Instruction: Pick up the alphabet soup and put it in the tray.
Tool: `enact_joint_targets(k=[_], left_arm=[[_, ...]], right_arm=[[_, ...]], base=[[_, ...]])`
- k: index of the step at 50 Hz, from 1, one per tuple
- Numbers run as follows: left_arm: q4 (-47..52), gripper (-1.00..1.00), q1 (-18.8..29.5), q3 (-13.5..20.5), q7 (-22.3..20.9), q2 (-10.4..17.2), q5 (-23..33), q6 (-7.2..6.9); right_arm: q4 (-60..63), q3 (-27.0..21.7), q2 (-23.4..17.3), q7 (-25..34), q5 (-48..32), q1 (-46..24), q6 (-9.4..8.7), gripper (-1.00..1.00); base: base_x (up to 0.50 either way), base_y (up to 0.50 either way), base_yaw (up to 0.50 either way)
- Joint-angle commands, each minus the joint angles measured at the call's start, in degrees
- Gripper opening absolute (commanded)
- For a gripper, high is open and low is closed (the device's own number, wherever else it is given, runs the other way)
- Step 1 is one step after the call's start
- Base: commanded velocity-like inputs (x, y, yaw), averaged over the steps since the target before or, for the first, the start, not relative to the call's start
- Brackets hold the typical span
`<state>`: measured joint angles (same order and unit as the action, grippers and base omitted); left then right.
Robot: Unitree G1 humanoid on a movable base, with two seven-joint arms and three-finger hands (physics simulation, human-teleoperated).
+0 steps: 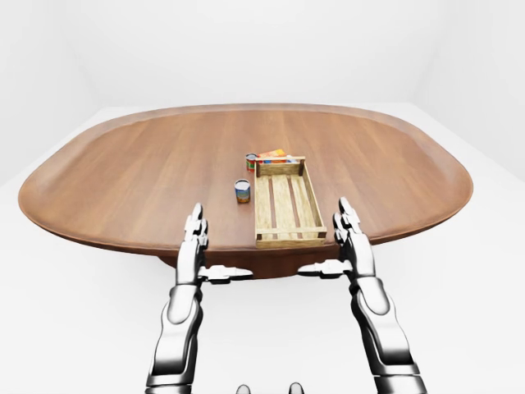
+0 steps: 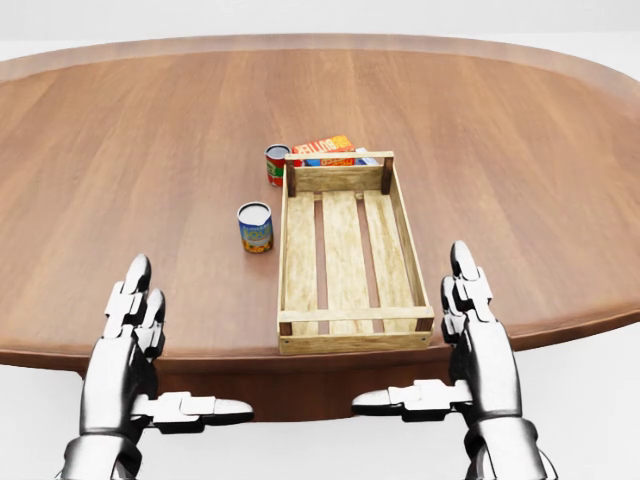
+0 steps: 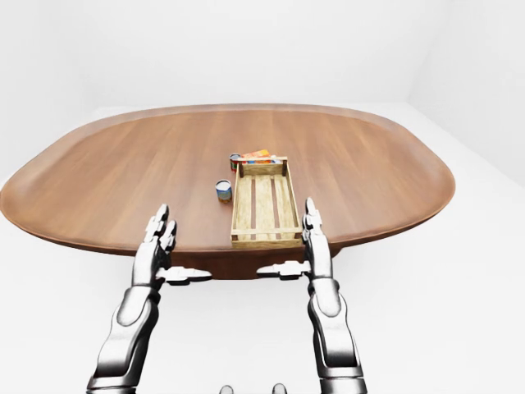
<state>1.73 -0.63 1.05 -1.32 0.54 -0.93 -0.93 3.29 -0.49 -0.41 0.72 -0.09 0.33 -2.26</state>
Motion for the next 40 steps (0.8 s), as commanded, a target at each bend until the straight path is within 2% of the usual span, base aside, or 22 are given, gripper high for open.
enact_joint_targets(k=[1, 12, 23, 29, 40], left_arm=[[8.13, 1.00, -1.01, 2.66, -2.03, 1.39, -0.92, -4.07], [15.26, 1.00, -0.69, 3.99, -2.00, 1.48, -0.88, -4.07], [22.73, 1.00, 1.32, 8.51, -1.47, 2.94, -2.20, -4.07], [23.49, 1.00, 0.91, 8.26, -1.32, 2.67, -2.00, -4.07], [23.16, 1.00, 0.93, 8.16, -0.80, 2.47, -2.26, -4.07]], right_arm=[[12.12, -1.12, -0.79, 1.33, -0.64, 1.55, -2.74, 1.00], [21.01, -3.71, -1.43, 1.88, -1.32, 1.56, -2.74, 1.00], [28.76, -8.61, -2.51, 2.69, -1.20, 0.84, -2.74, 1.00], [29.39, -9.46, -2.31, 2.88, -0.68, 1.06, -2.74, 1.00], [27.60, -9.76, -2.18, 2.67, -0.16, 1.13, -2.74, 1.00]], base=[[0.00, 0.00, 0.00], [0.00, 0.00, 0.00], [0.00, 0.00, 0.00], [0.00, 0.00, 0.00], [0.00, -0.50, 0.00]])
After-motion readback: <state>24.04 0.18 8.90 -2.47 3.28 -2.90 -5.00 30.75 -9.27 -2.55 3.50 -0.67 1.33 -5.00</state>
